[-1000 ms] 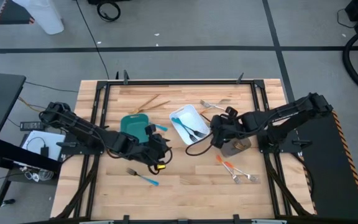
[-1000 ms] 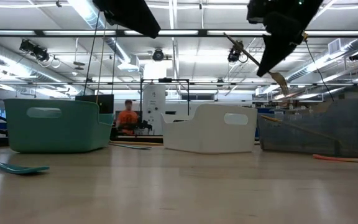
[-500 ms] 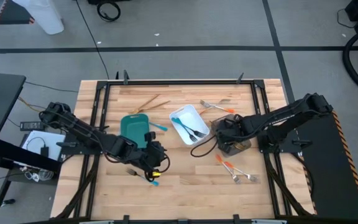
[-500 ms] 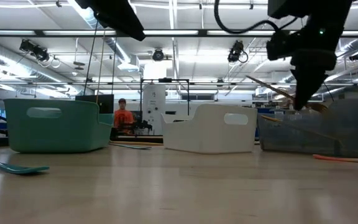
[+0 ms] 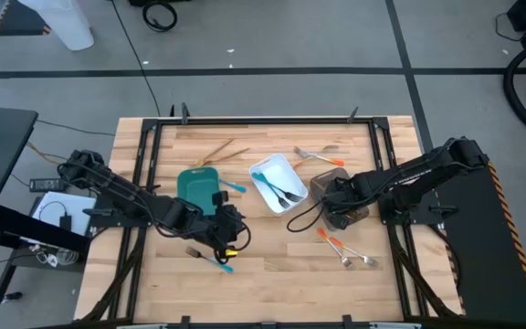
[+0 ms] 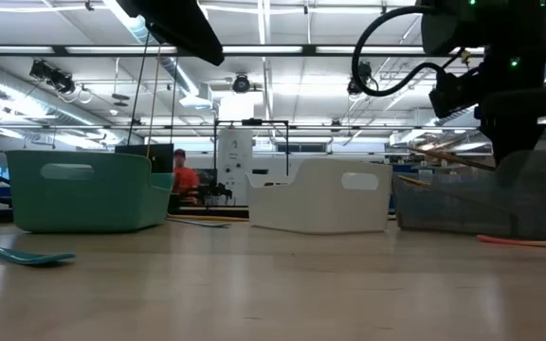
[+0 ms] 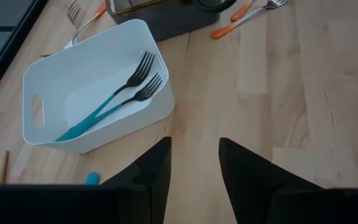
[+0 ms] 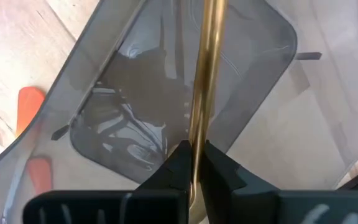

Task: Sort silverware by color (type)
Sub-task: Put the gold fork into the black bin

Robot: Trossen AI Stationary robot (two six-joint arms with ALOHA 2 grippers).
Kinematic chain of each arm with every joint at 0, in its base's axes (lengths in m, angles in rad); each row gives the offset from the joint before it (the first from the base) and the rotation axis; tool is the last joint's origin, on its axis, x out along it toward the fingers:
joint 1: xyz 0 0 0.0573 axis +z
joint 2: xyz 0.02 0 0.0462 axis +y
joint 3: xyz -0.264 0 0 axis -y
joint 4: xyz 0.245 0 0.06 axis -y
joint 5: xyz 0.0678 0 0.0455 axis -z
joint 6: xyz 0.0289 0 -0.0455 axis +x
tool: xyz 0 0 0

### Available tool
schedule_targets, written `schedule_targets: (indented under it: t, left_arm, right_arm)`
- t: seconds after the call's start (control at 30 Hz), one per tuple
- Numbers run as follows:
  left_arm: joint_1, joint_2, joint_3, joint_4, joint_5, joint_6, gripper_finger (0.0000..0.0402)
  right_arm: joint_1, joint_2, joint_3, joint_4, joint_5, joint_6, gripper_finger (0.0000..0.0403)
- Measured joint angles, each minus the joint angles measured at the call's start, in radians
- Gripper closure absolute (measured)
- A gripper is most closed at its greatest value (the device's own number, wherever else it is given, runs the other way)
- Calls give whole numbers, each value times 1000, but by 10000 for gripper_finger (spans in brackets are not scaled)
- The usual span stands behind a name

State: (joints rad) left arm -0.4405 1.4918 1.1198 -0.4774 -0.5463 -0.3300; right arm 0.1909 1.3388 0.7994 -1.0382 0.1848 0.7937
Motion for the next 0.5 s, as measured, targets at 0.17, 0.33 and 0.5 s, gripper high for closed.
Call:
schedule_targets:
  t: [0.17,0.33,0.5]
  left_arm:
    - [-15,0,0,-59,15,-60,260]
    - [-48,0,-1,-184,50,-173,260]
    - [-95,0,-1,-214,73,-244,260]
  right_arm:
    - [-11,0,0,-3,-25,0,371]
    - [-38,0,0,-28,-50,-1,345]
    - [-64,0,2,-33,-54,-33,297]
